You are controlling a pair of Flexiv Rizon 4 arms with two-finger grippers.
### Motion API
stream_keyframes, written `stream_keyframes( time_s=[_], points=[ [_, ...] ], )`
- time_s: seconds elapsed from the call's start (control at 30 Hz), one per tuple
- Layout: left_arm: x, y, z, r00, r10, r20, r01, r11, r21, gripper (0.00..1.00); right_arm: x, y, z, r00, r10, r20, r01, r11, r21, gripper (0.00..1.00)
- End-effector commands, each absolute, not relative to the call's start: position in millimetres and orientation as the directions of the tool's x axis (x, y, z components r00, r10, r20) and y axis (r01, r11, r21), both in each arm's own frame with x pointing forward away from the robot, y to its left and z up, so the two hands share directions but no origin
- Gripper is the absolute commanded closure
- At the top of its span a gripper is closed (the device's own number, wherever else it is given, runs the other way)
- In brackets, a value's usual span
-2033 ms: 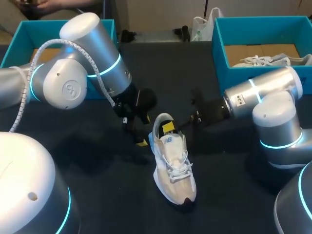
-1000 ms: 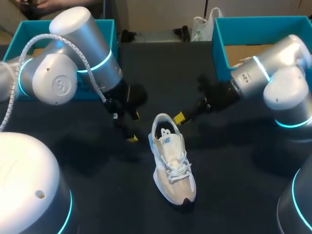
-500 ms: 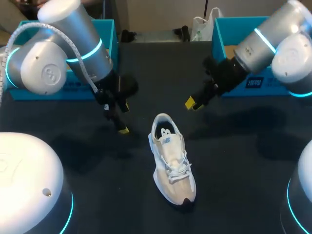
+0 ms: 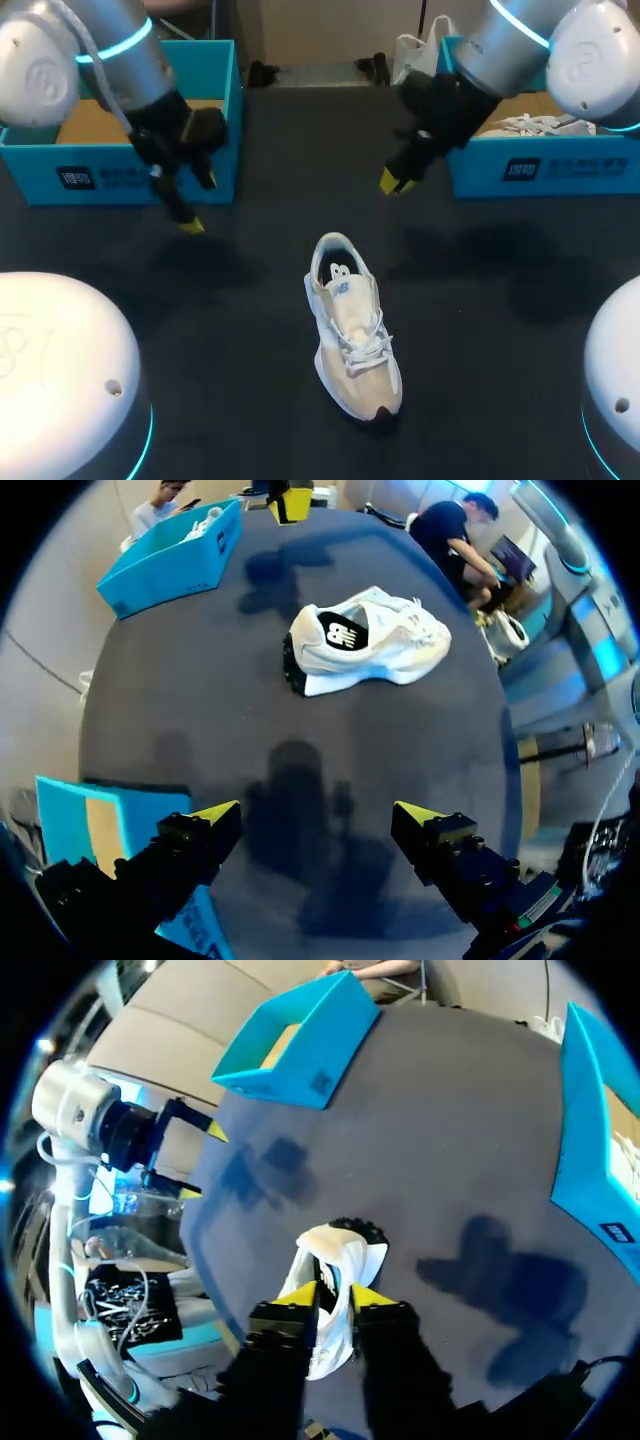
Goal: Take the shoe out of the shoebox, open the shoe tongue, remove and reinsert the insole, then place the shoe into the shoebox
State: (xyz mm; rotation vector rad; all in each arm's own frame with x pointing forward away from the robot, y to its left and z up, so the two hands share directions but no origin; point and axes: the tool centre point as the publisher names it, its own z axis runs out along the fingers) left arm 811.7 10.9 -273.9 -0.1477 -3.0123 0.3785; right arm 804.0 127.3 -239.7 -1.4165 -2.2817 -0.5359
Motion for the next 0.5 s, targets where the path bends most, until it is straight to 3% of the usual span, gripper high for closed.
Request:
stream_keyframes(
  time_s=[0.03,0.23,0.37,0.5],
  points=[
    [826.5,40.7,-244.4,-0.980,0.174,0.098,0.148,0.962,-0.231,0.00,792.6,141.0,-233.5,-0.395,0.843,0.365,0.918,0.373,0.131,1.00],
    [856.7,86.1,-217.1,-0.940,0.311,0.142,0.279,0.937,-0.208,0.00,785.0,168.4,-226.7,-0.329,0.907,0.264,0.943,0.299,0.147,1.00],
    [856.7,86.1,-217.1,-0.940,0.311,0.142,0.279,0.937,-0.208,0.00,779.8,187.3,-220.0,-0.250,0.961,0.114,0.956,0.227,0.186,1.00],
    [856.7,86.1,-217.1,-0.940,0.311,0.142,0.279,0.937,-0.208,0.00,779.8,187.3,-220.0,-0.250,0.961,0.114,0.956,0.227,0.186,1.00]
  ],
)
